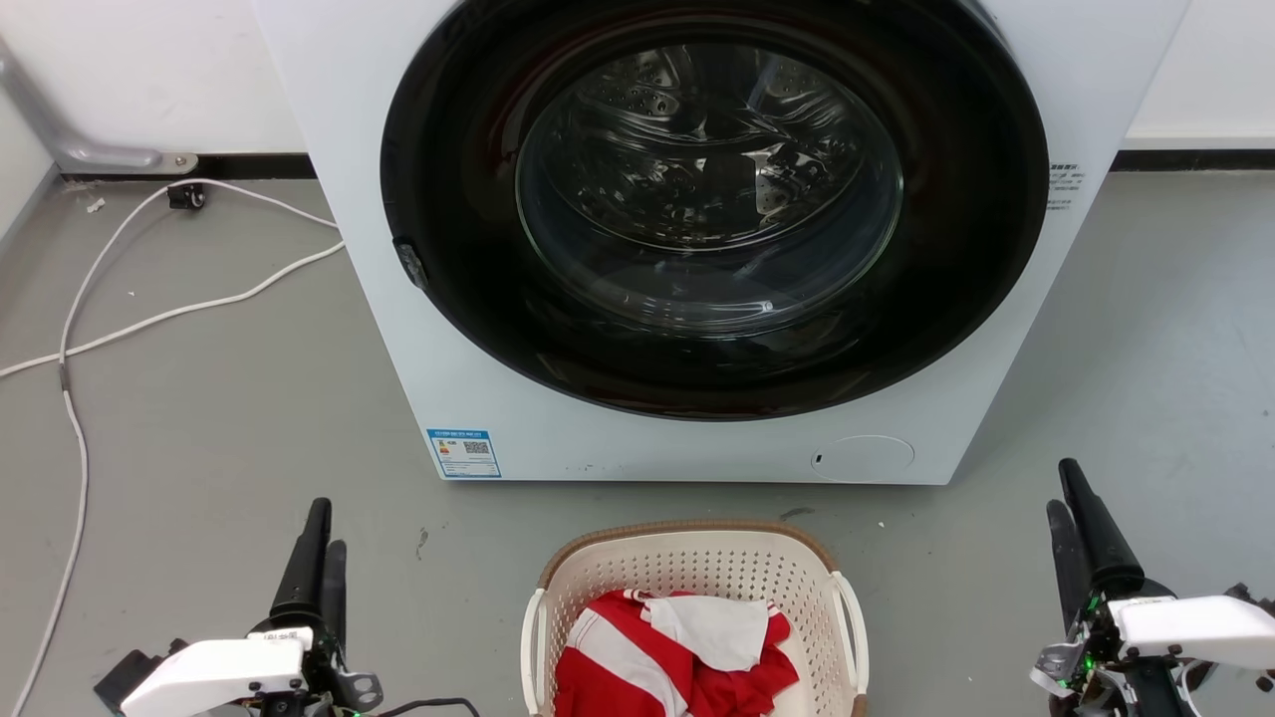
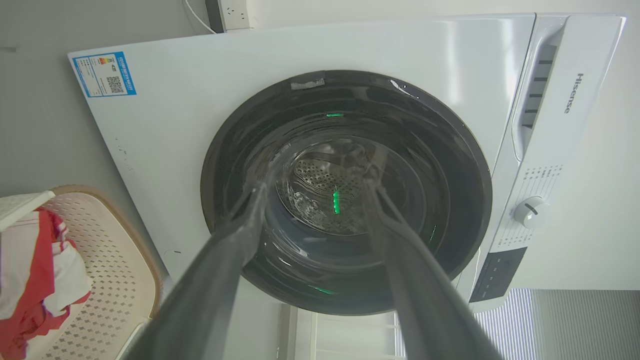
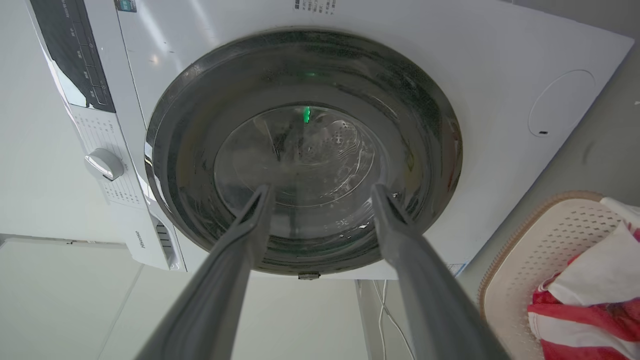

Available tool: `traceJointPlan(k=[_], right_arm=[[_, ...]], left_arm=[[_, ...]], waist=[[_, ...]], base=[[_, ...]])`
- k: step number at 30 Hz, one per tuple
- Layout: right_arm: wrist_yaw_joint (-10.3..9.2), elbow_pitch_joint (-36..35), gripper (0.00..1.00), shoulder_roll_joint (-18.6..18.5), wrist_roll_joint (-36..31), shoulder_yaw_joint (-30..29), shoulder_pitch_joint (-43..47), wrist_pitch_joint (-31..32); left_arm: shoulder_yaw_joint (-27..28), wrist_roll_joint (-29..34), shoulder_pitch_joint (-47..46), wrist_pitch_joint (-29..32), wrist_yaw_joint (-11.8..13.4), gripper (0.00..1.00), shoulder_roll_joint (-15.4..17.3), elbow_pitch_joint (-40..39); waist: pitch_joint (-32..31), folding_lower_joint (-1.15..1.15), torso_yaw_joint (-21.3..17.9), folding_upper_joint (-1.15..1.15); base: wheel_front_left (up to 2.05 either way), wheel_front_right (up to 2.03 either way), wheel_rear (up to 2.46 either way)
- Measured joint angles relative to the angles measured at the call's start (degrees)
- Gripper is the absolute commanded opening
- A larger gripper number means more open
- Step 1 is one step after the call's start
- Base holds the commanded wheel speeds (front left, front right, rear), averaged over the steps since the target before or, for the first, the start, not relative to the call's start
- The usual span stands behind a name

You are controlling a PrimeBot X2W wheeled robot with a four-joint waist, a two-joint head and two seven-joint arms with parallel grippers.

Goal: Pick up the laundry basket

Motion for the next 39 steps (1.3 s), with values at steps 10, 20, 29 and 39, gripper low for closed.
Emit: traceJointPlan(k=[10,20,29,39], right_arm=[[0.0,-3.5,1.0,0.0,-11.4,-0.6,0.0,-2.3],[0.0,-9.0,1.0,0.0,-28.1,-0.7,-0.3,-4.4],[0.0,-13.5,1.0,0.0,-43.8,2.3,-0.3,-6.0],[0.0,-15.8,1.0,0.0,-54.8,3.7,0.2,-7.8]], left_arm=[[2.8,6.1,0.1,-2.2,0.0,1.0,0.0,-0.8],[5.1,19.5,0.1,-4.4,1.4,1.0,0.0,-6.3],[0.7,32.8,0.8,-6.1,6.1,1.0,0.0,-13.2],[-5.0,46.1,2.1,-7.7,4.8,1.0,0.0,-17.1]], waist=[[0.1,0.0,0.0,0.0],[0.5,0.0,0.1,0.0],[0.9,0.0,0.0,0.0],[1.2,0.0,0.0,0.0]], base=[[0.0,0.0,0.0],[0.0,0.0,0.0],[0.0,0.0,0.0],[0.0,0.0,0.0]])
